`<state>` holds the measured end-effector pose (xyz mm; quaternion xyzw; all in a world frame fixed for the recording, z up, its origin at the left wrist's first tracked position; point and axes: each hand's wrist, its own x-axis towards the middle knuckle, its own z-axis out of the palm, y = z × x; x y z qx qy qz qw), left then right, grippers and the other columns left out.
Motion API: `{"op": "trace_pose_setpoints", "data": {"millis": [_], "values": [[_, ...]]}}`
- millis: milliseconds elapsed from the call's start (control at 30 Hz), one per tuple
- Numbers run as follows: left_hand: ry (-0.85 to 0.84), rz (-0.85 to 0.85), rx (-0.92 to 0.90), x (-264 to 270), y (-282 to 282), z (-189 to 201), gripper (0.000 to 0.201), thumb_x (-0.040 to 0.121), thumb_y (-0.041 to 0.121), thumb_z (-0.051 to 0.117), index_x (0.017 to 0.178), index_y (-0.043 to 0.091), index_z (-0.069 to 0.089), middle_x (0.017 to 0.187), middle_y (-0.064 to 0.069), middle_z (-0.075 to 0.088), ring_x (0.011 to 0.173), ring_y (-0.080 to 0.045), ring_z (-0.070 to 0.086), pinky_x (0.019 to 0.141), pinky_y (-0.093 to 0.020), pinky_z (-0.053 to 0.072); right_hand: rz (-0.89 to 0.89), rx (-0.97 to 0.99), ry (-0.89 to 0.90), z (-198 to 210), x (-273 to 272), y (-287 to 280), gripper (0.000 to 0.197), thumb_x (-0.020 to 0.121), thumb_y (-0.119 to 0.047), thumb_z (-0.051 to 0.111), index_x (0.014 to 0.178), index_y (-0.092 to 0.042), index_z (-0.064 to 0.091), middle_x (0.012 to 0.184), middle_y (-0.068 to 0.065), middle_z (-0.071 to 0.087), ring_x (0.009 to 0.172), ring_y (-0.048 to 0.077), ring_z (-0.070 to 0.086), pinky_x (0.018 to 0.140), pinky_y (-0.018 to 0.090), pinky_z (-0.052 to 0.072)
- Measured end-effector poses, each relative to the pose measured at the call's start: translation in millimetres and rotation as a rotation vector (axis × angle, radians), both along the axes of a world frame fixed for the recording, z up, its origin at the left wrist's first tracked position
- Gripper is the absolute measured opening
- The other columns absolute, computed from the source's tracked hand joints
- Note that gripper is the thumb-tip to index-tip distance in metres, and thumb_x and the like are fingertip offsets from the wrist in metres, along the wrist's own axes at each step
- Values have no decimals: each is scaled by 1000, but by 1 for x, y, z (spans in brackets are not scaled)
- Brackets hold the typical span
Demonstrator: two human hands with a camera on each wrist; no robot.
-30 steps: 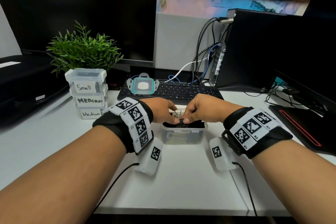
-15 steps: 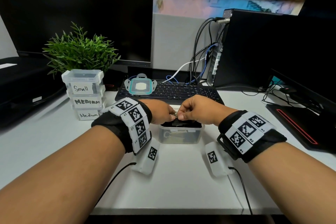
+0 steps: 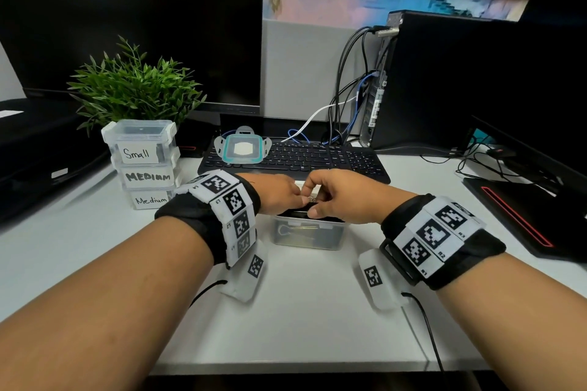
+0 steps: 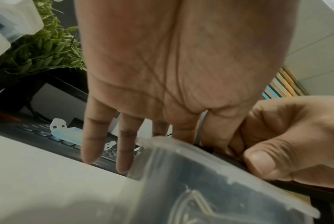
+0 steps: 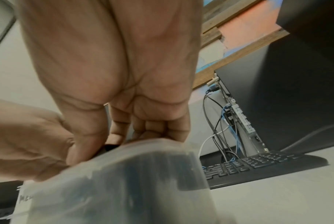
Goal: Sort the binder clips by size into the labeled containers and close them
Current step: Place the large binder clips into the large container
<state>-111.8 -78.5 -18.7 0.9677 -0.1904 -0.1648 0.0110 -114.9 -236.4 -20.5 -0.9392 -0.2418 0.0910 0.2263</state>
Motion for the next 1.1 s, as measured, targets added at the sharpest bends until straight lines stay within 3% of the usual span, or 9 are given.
{"op": "trace_pose_setpoints", "data": {"millis": [200, 333, 433, 600, 700, 800, 933, 1000, 1100], "values": [[-35, 65, -98, 5, 0, -3, 38, 97, 44, 40, 127, 25, 53, 128, -1, 55, 116, -19, 52, 103, -38, 39, -16, 9, -33, -3, -2, 2, 14, 85, -21, 68, 94, -23, 57, 72, -10, 53, 65, 4, 48, 59, 20, 37], [-43, 110, -111, 5, 2, -3, 41, 95, 48, 43, 133, 33, 46, 128, 1, 56, 116, -19, 52, 103, -38, 39, -32, 0, -37, -3, -2, 3, 13, 84, -21, 69, 94, -18, 61, 71, -10, 50, 63, 4, 45, 58, 20, 36], [-28, 97, -121, 5, 2, -4, 42, 95, 48, 42, 135, 34, 46, 134, 1, 52, 120, -19, 50, 104, -39, 37, -50, 2, -57, -4, -3, 3, 13, 82, -23, 72, 89, -21, 61, 78, -7, 56, 70, 9, 51, 67, 25, 43], [0, 73, -114, 4, 0, -5, 41, 99, 44, 35, 133, 28, 51, 135, 0, 48, 128, -19, 43, 108, -40, 33, -82, 33, -68, -2, -4, 2, 16, 77, -24, 77, 86, -21, 64, 84, -3, 63, 73, 10, 54, 73, 29, 48], [11, 69, -100, -1, -1, -4, 44, 101, 40, 28, 137, 21, 47, 142, -6, 41, 136, -19, 32, 111, -40, 27, -77, 8, -71, -2, -3, 3, 15, 76, -22, 77, 82, -22, 63, 76, -7, 59, 66, 7, 51, 66, 23, 45], [20, 98, -162, -6, -1, 3, 40, 103, 25, 28, 133, 7, 48, 139, -14, 46, 128, -23, 41, 104, -30, 32, -86, 27, -71, 0, -4, 3, 10, 79, -18, 74, 86, -19, 67, 74, -7, 61, 63, 5, 53, 60, 15, 44], [2, 126, -364, -4, 10, 10, 42, 103, 25, 25, 141, 29, 41, 144, -8, 43, 132, -24, 39, 110, -33, 28, -132, 199, -105, 9, -1, 0, 8, 84, -20, 70, 91, -15, 70, 67, -9, 60, 57, 2, 51, 56, 12, 42], [-4, 146, -480, -4, 13, 10, 41, 103, 28, 26, 139, 34, 43, 145, -5, 43, 133, -21, 38, 112, -33, 25, -148, 241, -105, 11, 1, -2, 10, 86, -20, 68, 92, -12, 70, 71, -3, 62, 60, 7, 52, 61, 19, 45], [2, 282, -727, -6, 11, 9, 45, 99, 47, 31, 133, 26, 53, 136, 2, 50, 124, -15, 44, 108, -31, 28, -194, 283, -115, 11, 4, -3, 13, 89, -23, 63, 89, -12, 70, 79, 13, 65, 67, 17, 53, 69, 38, 51]]}}
